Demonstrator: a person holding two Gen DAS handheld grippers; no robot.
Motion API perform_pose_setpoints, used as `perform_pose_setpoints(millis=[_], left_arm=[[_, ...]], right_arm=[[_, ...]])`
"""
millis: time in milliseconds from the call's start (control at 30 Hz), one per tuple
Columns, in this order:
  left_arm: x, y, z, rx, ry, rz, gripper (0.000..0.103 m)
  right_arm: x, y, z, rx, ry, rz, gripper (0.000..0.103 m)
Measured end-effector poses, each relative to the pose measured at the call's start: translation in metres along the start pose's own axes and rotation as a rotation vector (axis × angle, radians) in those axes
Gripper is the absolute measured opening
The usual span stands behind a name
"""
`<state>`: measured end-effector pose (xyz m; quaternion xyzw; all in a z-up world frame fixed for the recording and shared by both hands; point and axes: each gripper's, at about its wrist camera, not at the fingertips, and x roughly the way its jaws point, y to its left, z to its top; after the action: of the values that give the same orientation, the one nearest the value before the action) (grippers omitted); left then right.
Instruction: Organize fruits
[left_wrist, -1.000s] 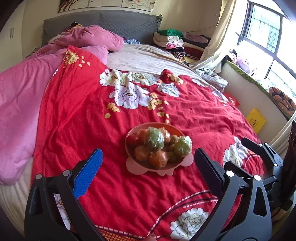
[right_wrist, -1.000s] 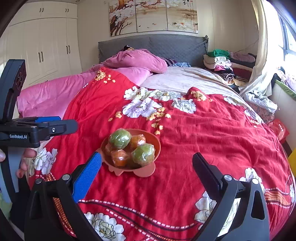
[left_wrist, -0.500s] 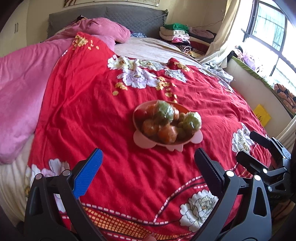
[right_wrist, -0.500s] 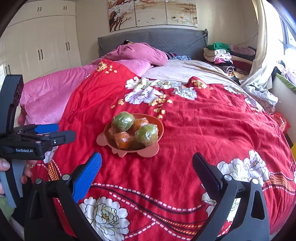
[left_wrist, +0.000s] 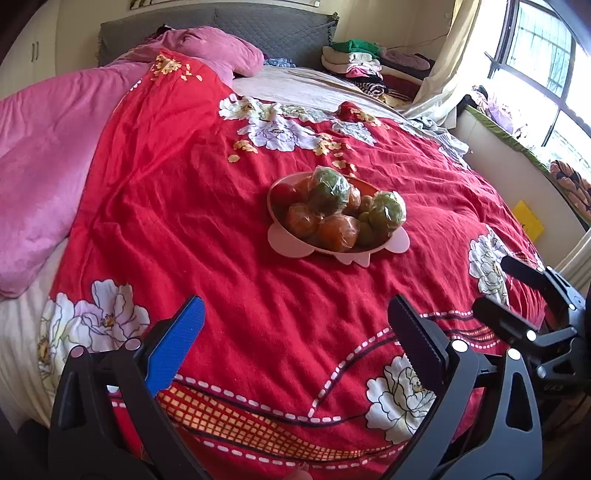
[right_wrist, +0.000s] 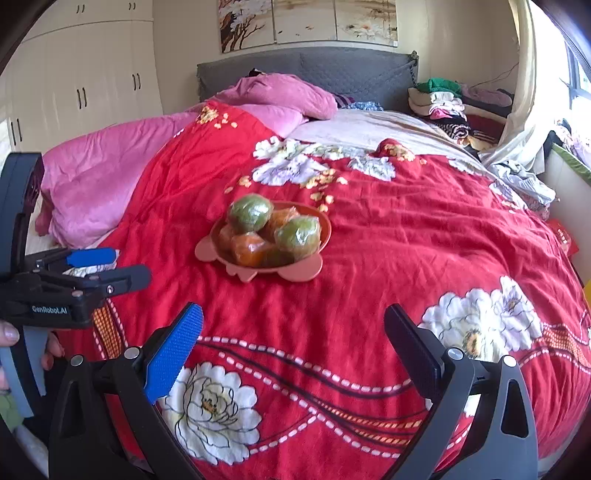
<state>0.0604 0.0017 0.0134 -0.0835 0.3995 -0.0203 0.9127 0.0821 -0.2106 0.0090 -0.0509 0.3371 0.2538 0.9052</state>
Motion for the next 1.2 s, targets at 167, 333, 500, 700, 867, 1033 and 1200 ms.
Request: perform_pose_setpoints(millis=[167, 333, 500, 700, 867, 1033, 1200], left_arm=[[0.002, -0.004, -0.008, 0.007, 0.004, 0.003, 0.093], [0.003, -0.007, -0.015, 0.008, 0.010, -0.004, 0.093], [0.005, -0.007, -0.019, 0.002, 0.020, -0.009, 0.093], [0.006, -0.007, -0.021, 0.001, 0.022, -0.007, 0.093], [0.005, -0.005, -0.020, -0.002, 0.019, 0.006, 0.093], [0.005, -0.005, -0.021, -0.004, 0.021, 0.013, 0.093], [0.006, -0.005, -0.021, -0.003, 0.024, 0.021, 0.093]], right_arm=[[0.003, 0.000, -0.007, 0.000, 0.016, 0.005, 0.098], [0.005, -0.002, -0.012, 0.003, 0.028, 0.003, 0.098], [0.006, -0.005, -0.015, 0.008, 0.036, 0.006, 0.098], [0.010, -0.006, -0.018, 0.013, 0.049, 0.002, 0.098], [0.012, -0.005, -0.019, 0.013, 0.054, 0.002, 0.098], [0.011, -0.006, -0.020, 0.016, 0.054, 0.000, 0.098], [0.010, -0.006, -0.020, 0.017, 0.055, -0.001, 0.098]])
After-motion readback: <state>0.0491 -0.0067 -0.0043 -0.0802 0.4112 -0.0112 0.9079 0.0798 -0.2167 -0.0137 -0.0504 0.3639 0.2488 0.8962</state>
